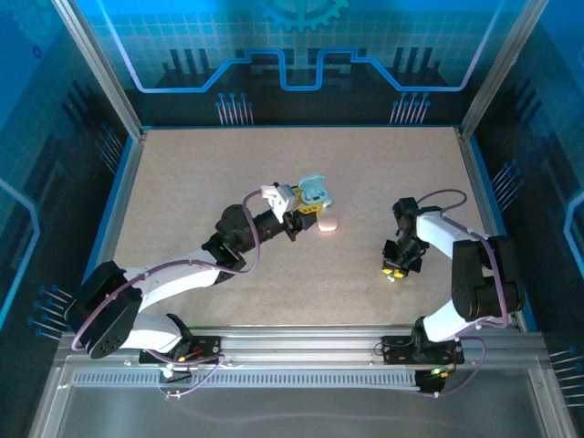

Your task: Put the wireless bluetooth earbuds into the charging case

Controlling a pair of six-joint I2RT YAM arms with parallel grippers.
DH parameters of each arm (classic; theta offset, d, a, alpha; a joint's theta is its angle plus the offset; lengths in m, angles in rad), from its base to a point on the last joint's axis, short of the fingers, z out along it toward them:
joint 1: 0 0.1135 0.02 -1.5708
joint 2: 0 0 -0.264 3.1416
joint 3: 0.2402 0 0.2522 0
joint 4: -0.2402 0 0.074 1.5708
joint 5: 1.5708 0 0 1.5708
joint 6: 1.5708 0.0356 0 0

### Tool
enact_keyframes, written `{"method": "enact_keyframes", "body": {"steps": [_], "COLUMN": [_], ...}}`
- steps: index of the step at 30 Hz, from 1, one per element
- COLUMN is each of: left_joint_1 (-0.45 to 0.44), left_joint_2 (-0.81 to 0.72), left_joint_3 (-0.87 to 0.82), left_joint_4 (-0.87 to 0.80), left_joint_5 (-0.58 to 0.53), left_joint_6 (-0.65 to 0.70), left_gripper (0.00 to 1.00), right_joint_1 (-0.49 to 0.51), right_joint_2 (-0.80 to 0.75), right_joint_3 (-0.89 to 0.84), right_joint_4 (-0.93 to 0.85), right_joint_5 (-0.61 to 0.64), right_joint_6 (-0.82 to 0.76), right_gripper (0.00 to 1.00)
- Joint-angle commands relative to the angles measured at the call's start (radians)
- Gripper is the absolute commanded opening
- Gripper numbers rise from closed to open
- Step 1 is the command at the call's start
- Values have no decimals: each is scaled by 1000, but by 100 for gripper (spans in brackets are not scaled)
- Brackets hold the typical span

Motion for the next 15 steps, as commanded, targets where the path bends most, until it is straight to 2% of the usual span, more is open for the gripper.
{"method": "enact_keyframes", "body": {"steps": [1,10,15], "left_joint_1": [8,8,9], "left_joint_2": [14,77,100], "left_joint_3": [4,1,13], "left_joint_4": [22,58,58], "left_joint_5": [-8,5,42], "left_joint_6": [-4,-29,-22], "left_gripper": [35,34,34], "right_joint_1": [30,59,99], "right_joint_2": [-72,-244,-245], "right_joint_3": [57,374,542], "right_joint_4": [-34,-92,-94], "right_joint_5": [-95,-335,-470], "right_joint_6": [-16,-29,-30], "right_gripper": [21,21,21]}}
